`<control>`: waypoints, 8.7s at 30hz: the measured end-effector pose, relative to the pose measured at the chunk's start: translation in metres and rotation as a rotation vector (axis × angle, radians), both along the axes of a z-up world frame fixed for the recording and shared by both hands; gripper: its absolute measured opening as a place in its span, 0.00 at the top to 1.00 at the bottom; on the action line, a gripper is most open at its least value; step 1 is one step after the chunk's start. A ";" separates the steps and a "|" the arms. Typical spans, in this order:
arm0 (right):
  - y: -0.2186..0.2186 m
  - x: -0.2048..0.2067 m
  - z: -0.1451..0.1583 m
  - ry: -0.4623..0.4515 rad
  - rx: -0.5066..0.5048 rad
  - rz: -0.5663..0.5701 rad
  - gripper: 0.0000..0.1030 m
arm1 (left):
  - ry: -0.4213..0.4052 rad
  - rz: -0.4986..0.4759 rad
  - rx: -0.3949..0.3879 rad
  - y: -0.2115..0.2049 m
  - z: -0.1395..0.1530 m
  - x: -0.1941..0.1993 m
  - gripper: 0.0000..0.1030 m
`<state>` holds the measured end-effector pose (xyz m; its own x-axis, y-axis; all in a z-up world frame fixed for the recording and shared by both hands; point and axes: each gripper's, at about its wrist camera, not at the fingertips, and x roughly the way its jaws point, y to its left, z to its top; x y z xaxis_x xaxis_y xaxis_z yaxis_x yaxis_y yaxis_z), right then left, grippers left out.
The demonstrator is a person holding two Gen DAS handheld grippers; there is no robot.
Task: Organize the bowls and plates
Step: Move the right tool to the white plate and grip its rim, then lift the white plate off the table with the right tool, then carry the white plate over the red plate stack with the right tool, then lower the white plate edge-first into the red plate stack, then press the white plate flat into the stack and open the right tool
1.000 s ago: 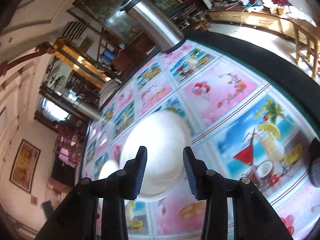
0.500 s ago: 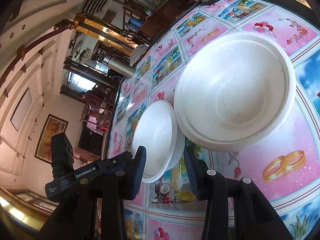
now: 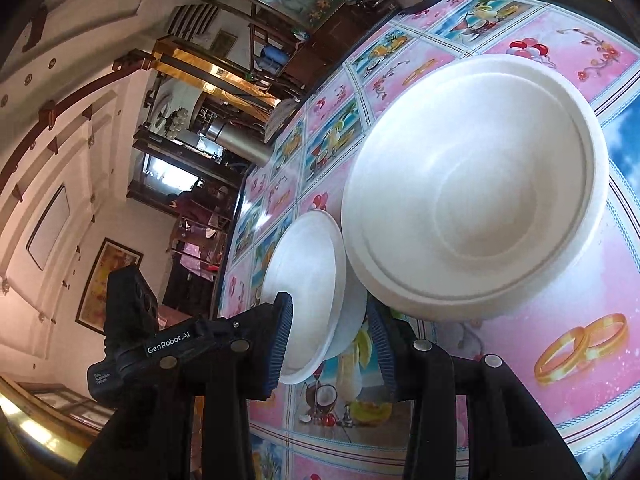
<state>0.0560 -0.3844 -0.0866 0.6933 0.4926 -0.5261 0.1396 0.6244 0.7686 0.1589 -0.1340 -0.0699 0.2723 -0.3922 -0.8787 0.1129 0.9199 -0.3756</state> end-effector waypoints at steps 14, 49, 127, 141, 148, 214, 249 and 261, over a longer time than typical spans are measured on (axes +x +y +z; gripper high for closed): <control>-0.003 -0.002 -0.005 -0.021 0.037 -0.008 0.59 | -0.031 0.006 -0.017 -0.006 -0.001 -0.005 0.49; 0.009 0.004 -0.009 0.006 -0.084 -0.027 0.93 | -0.148 0.008 0.013 -0.004 -0.003 -0.025 0.90; 0.282 0.003 0.080 -0.308 -0.197 0.440 0.93 | -0.514 0.391 0.289 0.231 0.073 -0.147 0.90; 0.337 -0.001 0.060 -0.235 -0.212 0.531 0.93 | -0.467 0.437 0.331 0.256 0.046 -0.151 0.89; 0.343 -0.002 0.048 -0.194 -0.212 0.543 0.93 | -0.437 0.426 0.348 0.261 0.035 -0.152 0.89; 0.328 -0.002 0.033 -0.137 -0.150 0.515 0.89 | -0.403 0.371 0.446 0.247 0.025 -0.143 0.87; 0.331 -0.002 0.030 -0.123 -0.135 0.510 0.89 | -0.395 0.370 0.450 0.249 0.026 -0.149 0.86; 0.329 -0.001 0.027 -0.113 -0.122 0.505 0.89 | -0.391 0.361 0.460 0.251 0.023 -0.147 0.86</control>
<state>0.0552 -0.0552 -0.0596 0.4415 0.7193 -0.5363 -0.2806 0.6784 0.6789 0.0122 0.1175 -0.0471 0.6453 0.1701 -0.7447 -0.1821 0.9810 0.0663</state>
